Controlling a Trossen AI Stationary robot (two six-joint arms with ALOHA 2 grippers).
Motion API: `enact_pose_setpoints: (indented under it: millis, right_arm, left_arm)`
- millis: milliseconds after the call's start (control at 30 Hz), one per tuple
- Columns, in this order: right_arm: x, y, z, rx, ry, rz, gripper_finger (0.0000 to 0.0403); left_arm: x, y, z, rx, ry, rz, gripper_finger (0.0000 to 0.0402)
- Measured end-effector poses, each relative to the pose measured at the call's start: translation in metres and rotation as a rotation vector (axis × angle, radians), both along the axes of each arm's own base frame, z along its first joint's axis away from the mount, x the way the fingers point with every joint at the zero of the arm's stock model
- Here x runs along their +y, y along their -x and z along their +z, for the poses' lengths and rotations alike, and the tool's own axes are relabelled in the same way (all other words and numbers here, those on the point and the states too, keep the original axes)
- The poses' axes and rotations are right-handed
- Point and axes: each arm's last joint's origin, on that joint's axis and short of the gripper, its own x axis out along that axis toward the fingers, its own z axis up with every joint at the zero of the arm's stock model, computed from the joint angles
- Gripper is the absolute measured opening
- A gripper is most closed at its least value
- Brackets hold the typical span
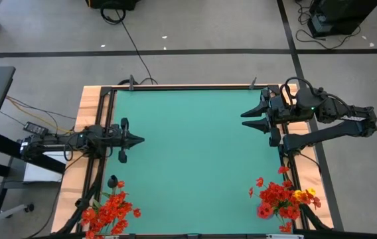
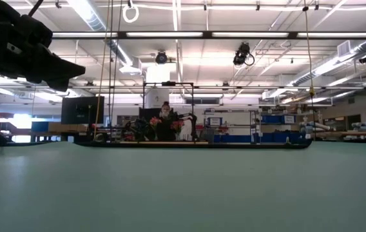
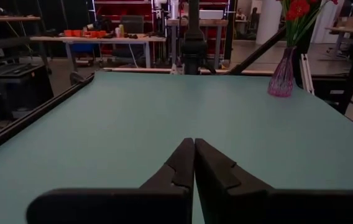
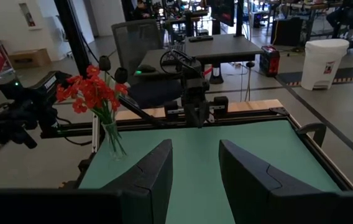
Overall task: Sort flowers into vase by color
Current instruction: Return to Home Position
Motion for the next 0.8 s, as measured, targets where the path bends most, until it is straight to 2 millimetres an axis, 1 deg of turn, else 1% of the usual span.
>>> enact_pose_setpoints:
  millis: [133, 200, 333, 400, 467, 533, 600, 700, 800]
  right_arm:
    - [0.000, 0.000, 0.000, -0.001, 0.002, 0.000, 0.0140]
    - [0.000, 0.001, 0.001, -0.013, 0.033, 0.005, 0.0140]
    - [0.000, 0.012, 0.011, -0.123, 0.110, 0.011, 0.0140]
    - [-0.001, 0.021, 0.008, -0.150, 0.128, 0.011, 0.0140]
    - [-0.001, 0.031, -0.005, -0.153, 0.096, 0.009, 0.0140]
    - [-0.001, 0.042, -0.024, -0.173, 0.083, 0.014, 0.0140]
    - [0.000, 0.051, -0.051, -0.220, 0.079, 0.068, 0.0140]
    - [0.002, 0.058, -0.089, -0.397, 0.037, 0.108, 0.0140]
    - [0.001, 0.061, -0.126, -0.451, -0.021, 0.106, 0.0140]
  left_arm:
    - [0.000, 0.000, 0.000, 0.000, 0.000, 0.000, 0.0016]
    - [0.000, 0.000, 0.000, 0.000, 0.000, 0.000, 0.0016]
    - [0.000, 0.000, 0.000, 0.000, 0.000, 0.000, 0.0016]
    - [0.000, 0.000, 0.000, 0.000, 0.000, 0.000, 0.0016]
    - [0.000, 0.000, 0.000, 0.000, 0.000, 0.000, 0.0016]
    - [0.000, 0.000, 0.000, 0.000, 0.000, 0.000, 0.0016]
    - [0.000, 0.000, 0.000, 0.000, 0.000, 0.000, 0.0016]
    - [0.000, 0.000, 0.000, 0.000, 0.000, 0.000, 0.0016]
    - [0.000, 0.000, 0.000, 0.000, 0.000, 0.000, 0.0016]
